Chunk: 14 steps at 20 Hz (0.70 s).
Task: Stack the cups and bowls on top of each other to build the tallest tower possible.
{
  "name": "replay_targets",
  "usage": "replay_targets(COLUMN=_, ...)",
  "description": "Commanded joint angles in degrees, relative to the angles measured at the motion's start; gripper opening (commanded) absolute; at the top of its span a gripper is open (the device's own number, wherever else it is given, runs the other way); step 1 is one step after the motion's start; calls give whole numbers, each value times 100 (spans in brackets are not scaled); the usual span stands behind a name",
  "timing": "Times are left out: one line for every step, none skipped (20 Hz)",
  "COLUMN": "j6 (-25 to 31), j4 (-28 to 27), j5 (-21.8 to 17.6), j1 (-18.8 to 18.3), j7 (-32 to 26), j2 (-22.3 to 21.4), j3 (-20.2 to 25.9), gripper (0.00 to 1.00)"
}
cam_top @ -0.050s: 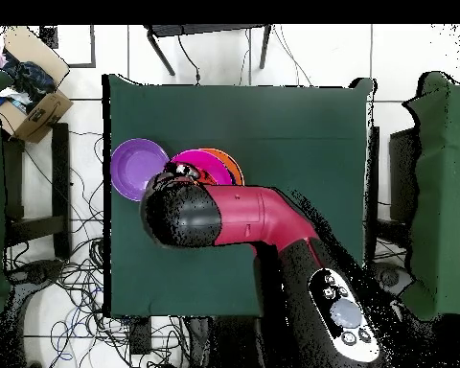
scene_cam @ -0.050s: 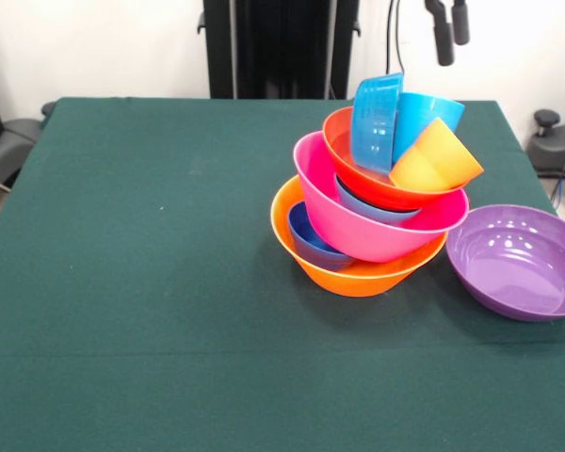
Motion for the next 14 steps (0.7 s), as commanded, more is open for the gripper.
replay_targets(j6=355, j4=350, j5=85, j1=289, j7=1058, j2=92, j3=152, gripper=100)
replay_targets(j6=300, j4=333, j5=28, j1=304, j7=1018, j2=118, j3=142, gripper=100)
replay_targets(j6=253, j4=311, j5=-33, j1=339, j7=1002, j2=143, j3=113, gripper=100)
replay_targets(j6=187, j4=302, j5=-72, j1=363, j7=1000, j2=164, j3=93, gripper=100)
replay_targets(j6=93, j4=282, j5=-141, j1=397, j7=996, j2=188, j3=59, gripper=100)
replay_targets(j6=51, j4=246, j5=-212, j1=444, j7=977, j2=211, j3=28, gripper=100)
replay_targets(j6=34, j4=209, j5=-271, j1=498, j7=976, j2=230, j3=-19, gripper=100)
replay_targets(j6=27, j4=181, j5=-300, j1=544, j7=1007, j2=229, j3=-75, gripper=100)
replay_targets(j6=-13, j4=125, j5=-338, j1=626, j7=1093, j2=229, j3=-177, gripper=100)
replay_targets(j6=-37, j4=57, j5=-350, j1=724, j7=1207, j2=236, j3=-280, gripper=100)
replay_targets(j6=8, j4=-12, j5=-351, j1=802, j7=1282, j2=234, j3=-363, gripper=100)
replay_targets(j6=42, j4=-150, j5=-386, j1=912, j7=1333, j2=315, j3=-453, gripper=100)
replay_targets(j6=78, j4=-251, j5=-401, j1=987, j7=1345, j2=382, j3=-510, gripper=100)
replay_targets(j6=123, j4=-398, j5=-440, j1=1066, j7=1299, j2=492, j3=-567, gripper=100)
